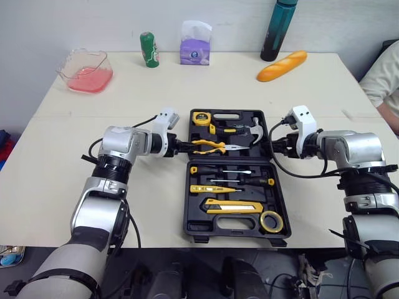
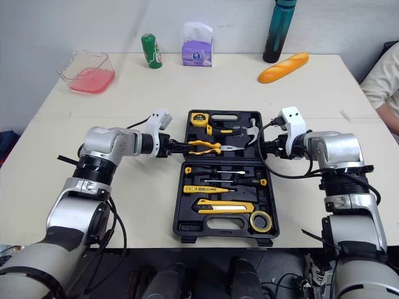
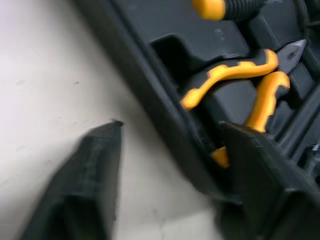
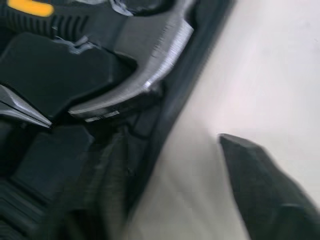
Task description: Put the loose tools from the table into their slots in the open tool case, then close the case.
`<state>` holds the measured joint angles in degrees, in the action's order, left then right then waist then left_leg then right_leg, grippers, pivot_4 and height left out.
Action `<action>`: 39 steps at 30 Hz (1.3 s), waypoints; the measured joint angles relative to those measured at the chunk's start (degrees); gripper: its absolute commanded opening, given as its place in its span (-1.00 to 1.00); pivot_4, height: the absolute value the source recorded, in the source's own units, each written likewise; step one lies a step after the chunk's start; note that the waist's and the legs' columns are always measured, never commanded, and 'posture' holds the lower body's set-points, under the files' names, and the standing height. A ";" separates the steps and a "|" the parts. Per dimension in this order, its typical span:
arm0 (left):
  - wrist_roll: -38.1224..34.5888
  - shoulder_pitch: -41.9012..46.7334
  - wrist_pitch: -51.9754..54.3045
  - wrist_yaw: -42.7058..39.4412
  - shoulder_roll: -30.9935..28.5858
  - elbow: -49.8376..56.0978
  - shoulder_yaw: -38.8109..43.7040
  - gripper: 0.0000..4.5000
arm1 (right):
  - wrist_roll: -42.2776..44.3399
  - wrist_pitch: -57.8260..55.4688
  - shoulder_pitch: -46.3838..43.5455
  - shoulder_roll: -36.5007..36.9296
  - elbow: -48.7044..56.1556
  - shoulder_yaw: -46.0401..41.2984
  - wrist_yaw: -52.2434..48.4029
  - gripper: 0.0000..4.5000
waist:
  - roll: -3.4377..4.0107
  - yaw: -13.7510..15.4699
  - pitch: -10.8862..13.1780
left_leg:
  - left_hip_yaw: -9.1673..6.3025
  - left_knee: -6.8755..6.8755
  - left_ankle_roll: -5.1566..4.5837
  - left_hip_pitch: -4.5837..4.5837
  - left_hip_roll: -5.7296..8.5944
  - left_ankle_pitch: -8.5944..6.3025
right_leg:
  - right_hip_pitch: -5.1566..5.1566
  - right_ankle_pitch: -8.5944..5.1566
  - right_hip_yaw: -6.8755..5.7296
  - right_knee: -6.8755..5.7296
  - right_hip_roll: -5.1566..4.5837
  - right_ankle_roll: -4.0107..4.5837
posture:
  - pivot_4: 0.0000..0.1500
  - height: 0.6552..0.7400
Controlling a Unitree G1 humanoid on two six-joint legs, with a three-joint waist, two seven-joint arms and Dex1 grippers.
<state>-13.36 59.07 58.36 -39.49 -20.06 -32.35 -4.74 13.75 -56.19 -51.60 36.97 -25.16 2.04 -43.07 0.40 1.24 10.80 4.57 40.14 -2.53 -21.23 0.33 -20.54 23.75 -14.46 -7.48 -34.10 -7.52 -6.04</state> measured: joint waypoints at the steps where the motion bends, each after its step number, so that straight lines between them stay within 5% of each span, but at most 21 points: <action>1: 0.45 -0.60 -0.76 -0.23 -0.23 1.68 -1.10 -0.36 | 0.02 0.02 -0.04 -0.23 0.04 0.02 -0.11 -0.50 | 0.02 0.00 -0.03 | 0.00 0.00 0.00 0.04 0.00 0.00 | -0.03 0.00 0.00 0.01 0.00 0.00 | 1.00 0.80; 4: 0.83 -1.82 -1.36 -0.33 -0.93 4.36 -1.59 -0.80 | 0.05 -0.11 -0.05 -0.48 0.23 0.05 0.09 -1.00 | 0.04 0.11 -0.14 | -0.07 0.04 0.00 0.17 0.00 0.00 | -0.20 0.00 -0.02 0.01 -0.01 0.00 | 1.00 0.80; 15: 0.68 -2.73 -1.69 -0.36 -0.30 6.34 -1.03 -0.92 | -0.29 0.09 -0.09 -1.21 0.83 -0.50 2.32 -1.00 | -0.01 0.18 -0.27 | -0.18 0.06 -0.02 0.16 0.04 0.01 | -0.27 0.00 -0.04 0.02 -0.04 -0.01 | 1.00 0.80; 23: 1.86 -1.14 -14.42 1.87 1.18 2.24 1.74 -0.99 | -1.76 11.53 0.10 -1.93 3.09 -3.28 6.73 -1.00 | 0.17 -0.16 -0.03 | -0.04 -0.09 0.02 -0.28 0.03 0.06 | 0.27 0.01 -0.01 0.02 0.00 -0.02 | 1.00 0.80; 32: 6.34 -6.20 -37.72 3.71 -0.51 6.41 2.36 -1.00 | -3.57 35.81 11.45 -2.54 13.61 -6.96 8.12 -1.00 | 0.18 -0.74 0.08 | 0.70 -0.16 0.02 -1.05 0.01 0.07 | 1.32 0.01 -0.03 -0.09 -0.01 -0.02 | 1.00 0.80; 38: 11.37 -19.28 -54.41 5.79 -3.12 16.21 1.72 -1.00 | -11.95 68.34 24.07 -1.27 13.79 -5.52 9.03 -1.00 | 0.17 -1.35 0.08 | 0.81 -0.13 -0.03 -1.04 0.02 0.08 | 1.39 0.01 0.05 -0.20 -0.07 -0.02 | 1.00 0.80; 39: 11.88 -20.35 -55.58 6.14 -3.34 16.86 1.71 -1.00 | -13.47 72.31 24.91 -0.78 13.10 -5.31 9.57 -0.84 | 0.17 -1.34 0.08 | 0.80 -0.05 -0.06 -1.03 0.01 0.10 | 1.39 0.02 0.07 -0.30 -0.09 -0.02 | 1.00 0.80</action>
<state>-1.48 38.72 2.78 -33.35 -23.40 -15.49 -3.03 0.28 16.12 -26.69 36.19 -12.06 -3.26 -33.51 0.57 -0.10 10.89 5.37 40.09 -2.59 -22.26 0.34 -20.43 25.14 -14.44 -7.40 -34.40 -7.61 -6.06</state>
